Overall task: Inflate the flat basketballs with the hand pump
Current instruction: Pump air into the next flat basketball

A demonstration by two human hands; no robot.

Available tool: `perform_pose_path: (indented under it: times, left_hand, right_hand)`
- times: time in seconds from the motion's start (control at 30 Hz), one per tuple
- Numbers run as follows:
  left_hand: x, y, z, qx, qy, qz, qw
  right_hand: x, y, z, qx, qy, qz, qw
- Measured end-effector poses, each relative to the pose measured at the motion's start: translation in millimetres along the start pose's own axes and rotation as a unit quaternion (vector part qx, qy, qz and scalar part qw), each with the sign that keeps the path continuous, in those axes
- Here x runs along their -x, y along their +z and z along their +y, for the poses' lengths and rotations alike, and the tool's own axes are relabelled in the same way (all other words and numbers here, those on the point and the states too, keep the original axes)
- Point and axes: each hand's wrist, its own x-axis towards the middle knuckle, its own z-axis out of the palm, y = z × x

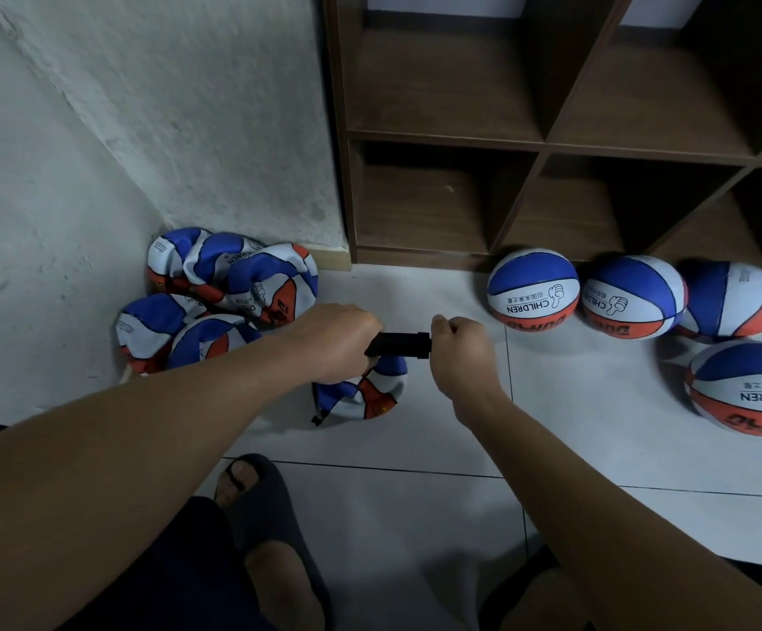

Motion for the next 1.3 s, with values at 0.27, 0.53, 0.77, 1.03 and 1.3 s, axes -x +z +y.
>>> perform_pose_path:
  times: [0.27, 0.53, 0.77, 1.03, 1.3]
  left_hand:
    - [-1.3, -0.6, -33.3, 0.016, -0.066, -0.002, 0.998]
    - [-3.7, 6.2, -8.1, 0.013, -0.044, 0.025, 0.999]
    - [-4.3, 9.6, 2.0, 0.010, -0.014, 0.029, 0.999]
    - [-3.8, 6.1, 4.8, -0.008, -0.009, 0.037, 0.999]
    - [-2.4, 9.8, -40.3, -0.019, -0.037, 0.049, 0.998]
  right_hand:
    - [-24.3, -43.6, 1.3, -0.044, 0.033, 0.052, 0.997]
    - [-14.5, -32.8, -0.1, -0.018, 0.003, 0.091, 0.996]
    - [3.0, -3.3, -4.4, -0.002, -0.035, 0.027, 0.999]
    - [1.6, -3.1, -3.4, -0.016, -0.017, 0.025, 0.999]
    - [-23.5, -48.5, 5.8, -0.055, 0.047, 0.093, 0.993]
